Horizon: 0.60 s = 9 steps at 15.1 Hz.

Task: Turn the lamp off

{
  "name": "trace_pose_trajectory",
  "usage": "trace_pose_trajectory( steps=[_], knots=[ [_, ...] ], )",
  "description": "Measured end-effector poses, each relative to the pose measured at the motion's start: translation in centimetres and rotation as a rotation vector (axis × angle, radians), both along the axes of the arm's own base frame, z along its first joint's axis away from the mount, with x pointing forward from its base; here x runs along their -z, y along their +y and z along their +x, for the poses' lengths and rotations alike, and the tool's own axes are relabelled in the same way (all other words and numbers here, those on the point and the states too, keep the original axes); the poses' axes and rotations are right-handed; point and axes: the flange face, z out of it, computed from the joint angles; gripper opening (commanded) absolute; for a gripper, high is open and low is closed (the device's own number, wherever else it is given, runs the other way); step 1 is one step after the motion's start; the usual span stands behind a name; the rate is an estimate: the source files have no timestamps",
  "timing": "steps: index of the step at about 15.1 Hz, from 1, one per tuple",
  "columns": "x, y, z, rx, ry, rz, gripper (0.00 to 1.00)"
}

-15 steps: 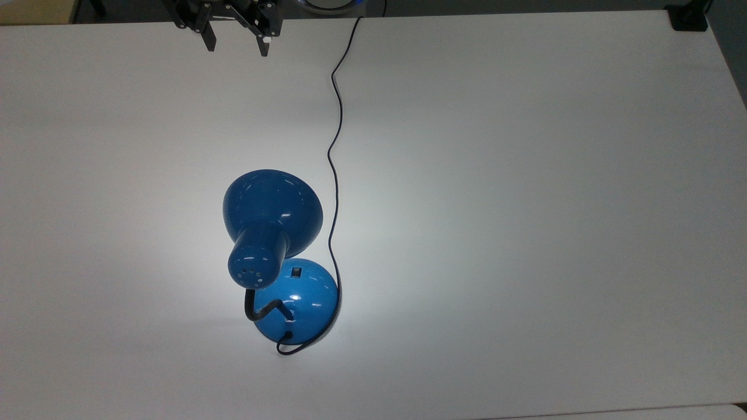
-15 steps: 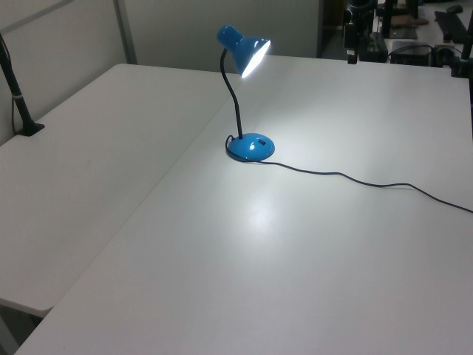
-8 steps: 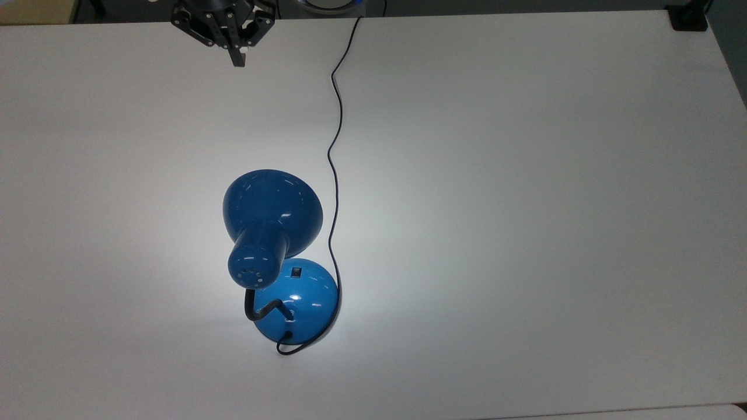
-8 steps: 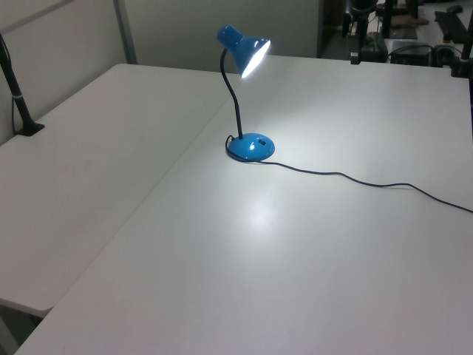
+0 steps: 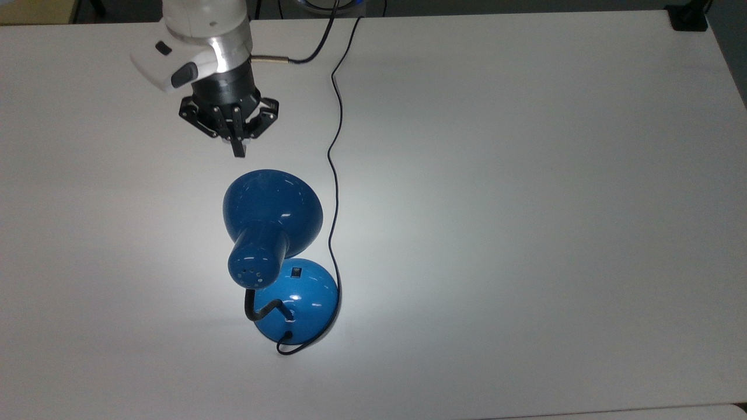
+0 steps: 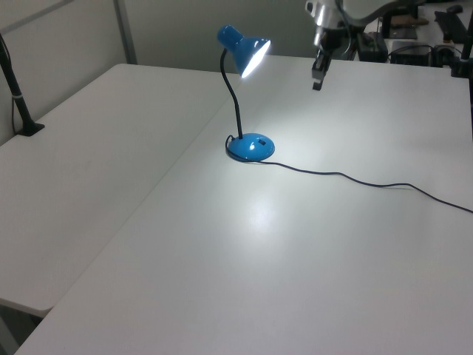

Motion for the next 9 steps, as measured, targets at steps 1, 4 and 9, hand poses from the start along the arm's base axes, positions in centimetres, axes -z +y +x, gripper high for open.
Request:
trace_pose_trajectory(
  steps=[1,4,9],
  knots=[
    [1.5,0.3,0.9,-0.004,-0.022,-0.007,0.0],
    [5.1,1.4,3.0,-0.018,-0.071,-0.023,0.0],
    [8.4,2.5,5.7,0.015,-0.131,-0.026,0.0]
  ],
)
